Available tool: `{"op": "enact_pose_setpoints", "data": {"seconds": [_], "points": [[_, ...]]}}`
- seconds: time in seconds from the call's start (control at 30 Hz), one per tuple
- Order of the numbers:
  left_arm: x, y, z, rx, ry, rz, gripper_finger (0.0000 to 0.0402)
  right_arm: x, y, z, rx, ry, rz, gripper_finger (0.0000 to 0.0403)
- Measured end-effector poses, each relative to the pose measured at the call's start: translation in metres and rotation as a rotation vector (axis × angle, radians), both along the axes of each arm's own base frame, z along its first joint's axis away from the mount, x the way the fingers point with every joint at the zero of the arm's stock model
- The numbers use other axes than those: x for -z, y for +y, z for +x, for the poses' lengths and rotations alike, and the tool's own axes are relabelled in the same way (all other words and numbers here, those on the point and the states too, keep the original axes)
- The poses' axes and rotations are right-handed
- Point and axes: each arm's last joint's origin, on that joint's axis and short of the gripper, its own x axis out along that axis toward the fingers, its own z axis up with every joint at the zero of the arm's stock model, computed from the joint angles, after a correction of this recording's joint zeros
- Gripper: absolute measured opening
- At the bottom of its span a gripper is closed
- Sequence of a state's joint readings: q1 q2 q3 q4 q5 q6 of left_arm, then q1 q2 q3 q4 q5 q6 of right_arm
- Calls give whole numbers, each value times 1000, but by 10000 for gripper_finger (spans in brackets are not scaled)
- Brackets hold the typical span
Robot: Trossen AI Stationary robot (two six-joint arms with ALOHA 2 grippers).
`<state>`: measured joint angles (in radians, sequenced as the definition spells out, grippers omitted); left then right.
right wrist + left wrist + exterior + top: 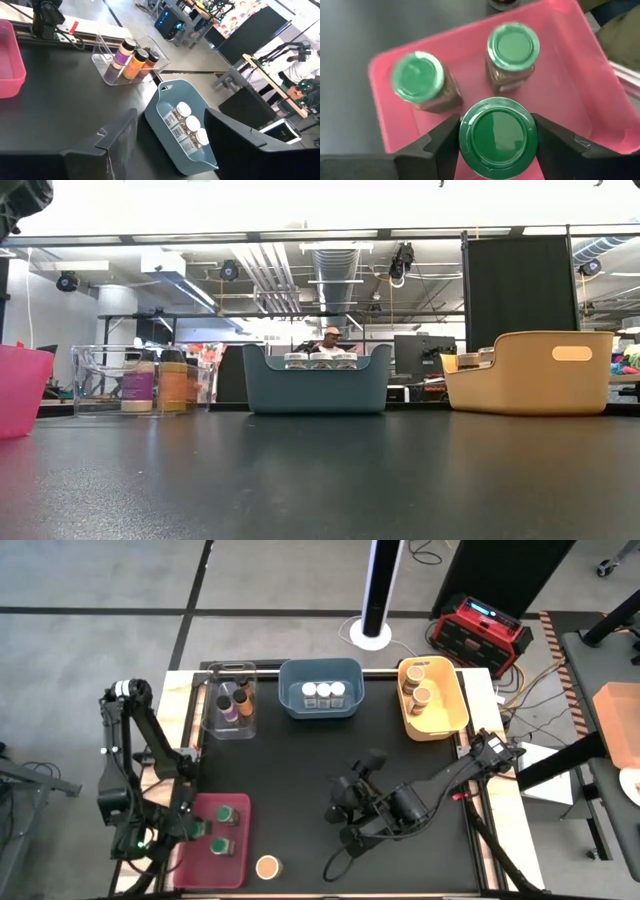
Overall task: Sort spices by type
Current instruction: Put the green seasoning bottle into the pink bin
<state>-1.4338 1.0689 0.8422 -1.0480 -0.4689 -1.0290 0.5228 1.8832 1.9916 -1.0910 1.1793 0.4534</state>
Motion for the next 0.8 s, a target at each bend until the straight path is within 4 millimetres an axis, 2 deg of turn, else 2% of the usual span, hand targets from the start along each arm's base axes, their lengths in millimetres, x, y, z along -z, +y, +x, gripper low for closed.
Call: {"op": "enact_pose_setpoints", "data": {"seconds": [0.23,0.8], "points": [[24,-2,-2,33,55,-45,196,0,0,0,0,-6,4,223],[31,-3,-1,44,-8,-54,196,0,0,1,-2,-6,4,224]]}}
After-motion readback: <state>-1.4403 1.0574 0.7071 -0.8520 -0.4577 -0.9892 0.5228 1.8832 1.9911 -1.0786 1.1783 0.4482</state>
